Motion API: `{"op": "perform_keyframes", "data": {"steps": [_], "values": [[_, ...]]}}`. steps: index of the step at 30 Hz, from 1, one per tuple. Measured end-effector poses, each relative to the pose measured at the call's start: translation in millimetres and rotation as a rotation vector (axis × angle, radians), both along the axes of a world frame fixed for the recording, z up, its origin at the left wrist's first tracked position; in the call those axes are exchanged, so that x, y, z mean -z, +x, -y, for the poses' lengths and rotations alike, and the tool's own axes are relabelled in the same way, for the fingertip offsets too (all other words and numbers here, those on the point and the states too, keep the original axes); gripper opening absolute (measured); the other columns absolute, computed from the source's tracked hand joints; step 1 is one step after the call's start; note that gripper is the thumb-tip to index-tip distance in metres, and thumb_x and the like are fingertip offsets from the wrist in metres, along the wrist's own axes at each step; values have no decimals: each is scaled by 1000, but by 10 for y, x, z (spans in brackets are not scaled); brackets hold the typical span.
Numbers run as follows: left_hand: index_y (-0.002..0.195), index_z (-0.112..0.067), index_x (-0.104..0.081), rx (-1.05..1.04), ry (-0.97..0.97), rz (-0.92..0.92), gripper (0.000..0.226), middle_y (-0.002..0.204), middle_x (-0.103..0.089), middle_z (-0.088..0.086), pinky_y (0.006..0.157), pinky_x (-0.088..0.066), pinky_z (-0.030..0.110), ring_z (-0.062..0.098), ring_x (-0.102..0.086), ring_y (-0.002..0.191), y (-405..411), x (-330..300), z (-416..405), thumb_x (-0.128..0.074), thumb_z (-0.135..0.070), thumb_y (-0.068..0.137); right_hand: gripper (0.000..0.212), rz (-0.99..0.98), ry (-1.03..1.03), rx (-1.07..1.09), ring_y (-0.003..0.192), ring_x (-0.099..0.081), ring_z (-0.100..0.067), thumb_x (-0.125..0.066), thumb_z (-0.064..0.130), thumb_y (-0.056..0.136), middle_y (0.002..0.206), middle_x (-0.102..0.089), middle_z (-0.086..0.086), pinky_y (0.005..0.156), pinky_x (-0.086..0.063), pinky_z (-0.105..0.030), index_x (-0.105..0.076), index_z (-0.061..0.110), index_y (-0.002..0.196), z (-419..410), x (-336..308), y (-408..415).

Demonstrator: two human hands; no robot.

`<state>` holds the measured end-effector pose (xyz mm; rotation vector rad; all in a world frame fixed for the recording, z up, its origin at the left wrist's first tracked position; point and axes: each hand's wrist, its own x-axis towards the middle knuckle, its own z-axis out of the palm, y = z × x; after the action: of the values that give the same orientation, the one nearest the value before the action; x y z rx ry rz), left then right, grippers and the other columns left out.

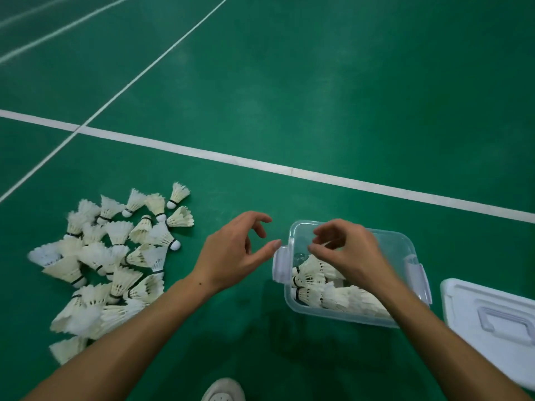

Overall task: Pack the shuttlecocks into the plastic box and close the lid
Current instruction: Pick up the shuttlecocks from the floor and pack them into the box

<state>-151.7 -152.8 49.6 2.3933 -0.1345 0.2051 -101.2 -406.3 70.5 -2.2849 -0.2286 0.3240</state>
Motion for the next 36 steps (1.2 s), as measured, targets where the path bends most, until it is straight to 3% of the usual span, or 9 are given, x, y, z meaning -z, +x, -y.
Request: {"op": "perform_keyframes", "data": {"steps": [9,16,21,25,29,32,36], "values": [[125,-42,-55,-293,-129,-49,50,98,-67,-21,62,-57,40,10,-63,67,-152,336,-632,-63,-69,84,30,111,-11,-235,76,-71,2,-82,44,82,83,-74,19,78,-62,-38,-69,31,106,-1219,87,226],[122,-42,-54,-525,-75,-120,42,92,-68,-18,60,-56,38,5,-62,64,-118,611,-1295,-72,-58,88,32,80,-72,-335,80,-71,-3,-78,48,80,86,-74,20,80,-61,-41,-69,32,105,-1948,424,527],[126,-33,-55,-690,-23,-199,50,91,-67,-15,66,-60,44,6,-64,71,-279,863,-1716,-80,-50,86,27,22,-109,-387,92,-71,-11,-77,42,83,84,-70,20,86,-59,-43,-68,31,106,-2387,649,666],[131,-28,-57,-711,56,-202,56,101,-64,-13,71,-61,43,5,-63,76,-237,943,-1925,-84,-43,84,25,2,-132,-441,99,-69,-17,-74,34,88,92,-70,16,88,-58,-43,-67,29,112,-2732,841,739],[132,-31,-55,-714,214,-222,59,120,-62,-8,72,-60,44,14,-64,94,-82,980,-2042,-82,-51,84,33,69,-152,-466,112,-64,-24,-72,29,93,120,-70,1,90,-54,-42,-62,27,124,-3036,1040,751],[127,-34,-59,-722,324,-301,57,111,-68,-14,71,-60,42,14,-64,101,70,995,-2090,-78,-63,82,36,98,-153,-468,115,-59,-30,-70,23,97,125,-64,-7,91,-51,-43,-58,27,130,-3194,1169,756],[120,-32,-69,-683,348,-370,45,107,-73,-13,71,-59,36,11,-67,94,191,996,-2090,-79,-57,85,28,43,-157,-481,112,-66,-29,-66,17,100,122,-72,-6,88,-53,-39,-68,28,125,-3276,1265,732]]}}
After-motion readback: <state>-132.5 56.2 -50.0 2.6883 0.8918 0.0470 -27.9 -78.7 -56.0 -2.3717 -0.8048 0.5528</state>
